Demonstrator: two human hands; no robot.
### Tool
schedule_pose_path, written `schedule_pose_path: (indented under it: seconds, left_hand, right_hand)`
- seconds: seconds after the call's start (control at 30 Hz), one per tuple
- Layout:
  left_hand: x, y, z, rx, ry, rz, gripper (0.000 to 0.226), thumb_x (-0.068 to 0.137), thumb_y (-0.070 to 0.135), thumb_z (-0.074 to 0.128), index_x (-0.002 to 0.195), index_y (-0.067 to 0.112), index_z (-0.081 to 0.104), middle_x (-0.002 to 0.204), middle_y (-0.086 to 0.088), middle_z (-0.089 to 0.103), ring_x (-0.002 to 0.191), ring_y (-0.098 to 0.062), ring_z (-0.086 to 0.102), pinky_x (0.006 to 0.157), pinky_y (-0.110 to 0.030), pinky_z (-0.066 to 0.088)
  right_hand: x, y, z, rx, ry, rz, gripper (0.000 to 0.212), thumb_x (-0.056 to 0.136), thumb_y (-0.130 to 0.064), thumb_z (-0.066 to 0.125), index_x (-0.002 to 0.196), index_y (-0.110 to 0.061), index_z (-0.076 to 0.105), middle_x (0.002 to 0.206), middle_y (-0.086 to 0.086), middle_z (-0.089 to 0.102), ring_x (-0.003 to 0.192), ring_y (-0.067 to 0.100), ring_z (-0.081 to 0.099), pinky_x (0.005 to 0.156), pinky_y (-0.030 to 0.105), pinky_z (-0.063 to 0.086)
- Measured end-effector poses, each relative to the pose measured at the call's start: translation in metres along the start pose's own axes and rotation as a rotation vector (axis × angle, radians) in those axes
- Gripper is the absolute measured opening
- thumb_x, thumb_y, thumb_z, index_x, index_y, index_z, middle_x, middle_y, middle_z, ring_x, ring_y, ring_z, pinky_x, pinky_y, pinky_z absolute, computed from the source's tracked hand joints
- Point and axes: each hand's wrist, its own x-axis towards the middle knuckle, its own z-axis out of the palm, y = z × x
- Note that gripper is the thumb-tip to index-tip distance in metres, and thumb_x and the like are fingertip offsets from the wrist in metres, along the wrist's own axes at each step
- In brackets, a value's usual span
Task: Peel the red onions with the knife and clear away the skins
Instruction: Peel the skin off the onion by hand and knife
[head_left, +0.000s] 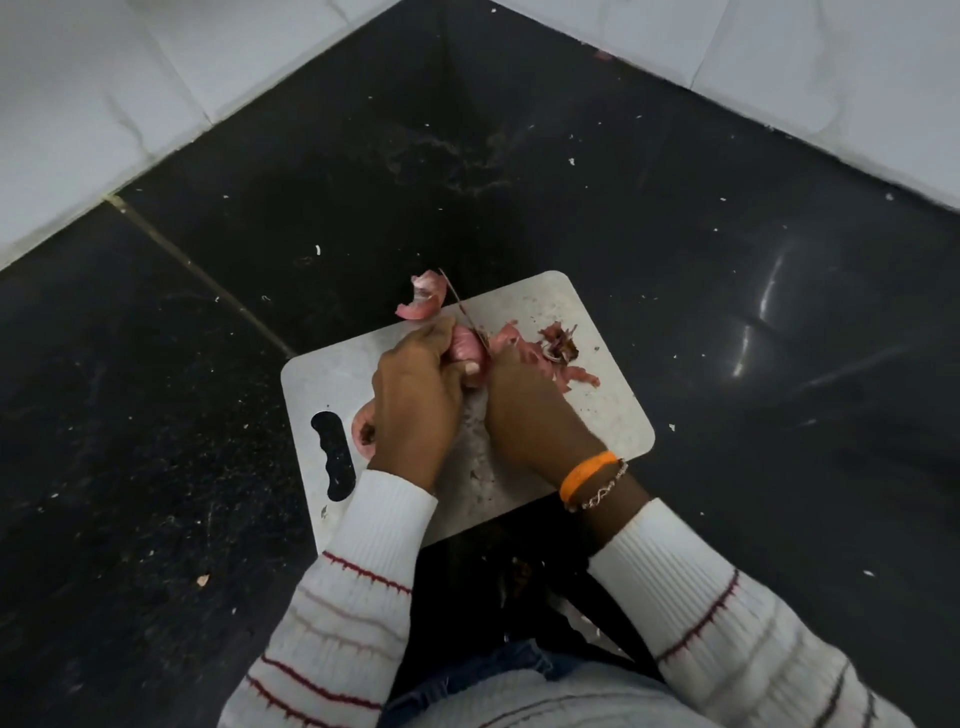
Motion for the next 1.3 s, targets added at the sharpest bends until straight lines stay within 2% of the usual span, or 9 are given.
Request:
schedule_pose_path:
  seconds: [0.13, 0.3, 0.47, 0.57, 0.67, 0.9, 1.1, 1.2, 1.3]
  left_hand:
    - [-0.001, -0.001, -0.003, -0.051, -0.014, -0.001, 0.045, 0.087, 0.005, 0.059, 0.13, 0.016, 0.053, 0.128, -0.005, 0.06, 0.119, -0.019, 0.052, 0.095, -0.015, 0.028]
    - [-0.003, 0.003, -0.002, -0.031, -0.008, 0.006, 0.036, 0.089, 0.006, 0.056, 0.124, 0.017, 0.059, 0.116, -0.004, 0.065, 0.094, -0.002, 0.045, 0.081, -0.006, 0.026]
    - [-0.005, -0.003, -0.006, -0.07, 0.013, -0.032, 0.045, 0.086, 0.005, 0.059, 0.129, 0.015, 0.054, 0.126, -0.007, 0.061, 0.117, -0.019, 0.053, 0.096, -0.015, 0.031]
    - [-0.006, 0.001, -0.002, -0.066, 0.014, -0.023, 0.044, 0.088, 0.005, 0.057, 0.129, 0.018, 0.054, 0.123, -0.004, 0.062, 0.113, -0.016, 0.054, 0.092, -0.014, 0.029]
    - [-0.008, -0.001, -0.004, -0.086, 0.023, -0.029, 0.041, 0.087, 0.003, 0.055, 0.127, 0.013, 0.056, 0.12, -0.007, 0.064, 0.11, -0.019, 0.056, 0.091, -0.017, 0.033]
    - [-0.015, -0.002, -0.005, -0.059, 0.035, -0.056, 0.05, 0.083, 0.006, 0.065, 0.131, 0.012, 0.052, 0.131, -0.007, 0.057, 0.123, -0.021, 0.049, 0.099, -0.016, 0.023]
    - [-0.013, -0.003, -0.008, -0.135, -0.003, -0.107, 0.047, 0.069, 0.016, 0.08, 0.108, 0.018, 0.055, 0.108, 0.003, 0.061, 0.093, -0.008, 0.049, 0.082, -0.02, 0.036]
    - [-0.014, -0.002, -0.002, -0.144, -0.029, -0.087, 0.049, 0.069, 0.01, 0.078, 0.103, 0.02, 0.044, 0.101, 0.01, 0.049, 0.091, -0.006, 0.044, 0.075, -0.018, 0.035]
    - [-0.018, -0.001, 0.007, -0.155, 0.021, -0.023, 0.053, 0.068, 0.003, 0.074, 0.109, 0.021, 0.044, 0.109, 0.004, 0.049, 0.1, -0.011, 0.047, 0.072, -0.007, 0.03]
  right_hand:
    - [-0.019, 0.007, 0.003, 0.029, -0.096, 0.022, 0.06, 0.091, -0.002, 0.046, 0.143, -0.005, 0.017, 0.121, 0.015, 0.052, 0.099, 0.025, 0.056, 0.08, 0.026, 0.042]
    - [0.005, -0.001, -0.005, -0.013, -0.016, -0.01, 0.055, 0.092, -0.005, 0.044, 0.14, 0.006, 0.018, 0.138, 0.02, 0.04, 0.125, 0.031, 0.044, 0.098, 0.032, 0.038]
    - [-0.017, 0.003, -0.001, 0.001, -0.056, -0.039, 0.045, 0.093, -0.003, 0.043, 0.136, -0.001, 0.029, 0.128, 0.016, 0.051, 0.111, 0.026, 0.055, 0.083, 0.025, 0.04]
    - [0.001, -0.001, 0.0, 0.0, 0.031, -0.038, 0.047, 0.094, -0.005, 0.043, 0.137, 0.002, 0.027, 0.129, 0.017, 0.05, 0.113, 0.027, 0.053, 0.089, 0.028, 0.043]
    - [-0.018, 0.012, 0.012, -0.094, -0.074, -0.014, 0.053, 0.093, -0.005, 0.045, 0.14, 0.001, 0.022, 0.126, 0.017, 0.052, 0.111, 0.029, 0.056, 0.09, 0.031, 0.046]
    - [-0.012, 0.016, 0.017, -0.09, -0.04, 0.019, 0.042, 0.09, -0.006, 0.05, 0.128, 0.003, 0.032, 0.113, 0.02, 0.057, 0.097, 0.034, 0.061, 0.069, 0.03, 0.041]
    - [-0.011, 0.02, 0.001, 0.006, 0.054, -0.017, 0.042, 0.094, -0.008, 0.041, 0.135, -0.005, 0.031, 0.111, 0.016, 0.059, 0.085, 0.025, 0.057, 0.067, 0.024, 0.038]
    - [-0.019, 0.02, -0.006, 0.068, 0.063, -0.095, 0.038, 0.097, -0.013, 0.035, 0.134, -0.003, 0.032, 0.079, -0.003, 0.049, 0.062, 0.006, 0.04, 0.048, 0.015, 0.03]
    - [-0.027, 0.022, 0.001, 0.066, 0.055, -0.124, 0.031, 0.098, -0.014, 0.033, 0.127, -0.003, 0.036, 0.068, -0.01, 0.036, 0.056, 0.003, 0.036, 0.045, 0.012, 0.035]
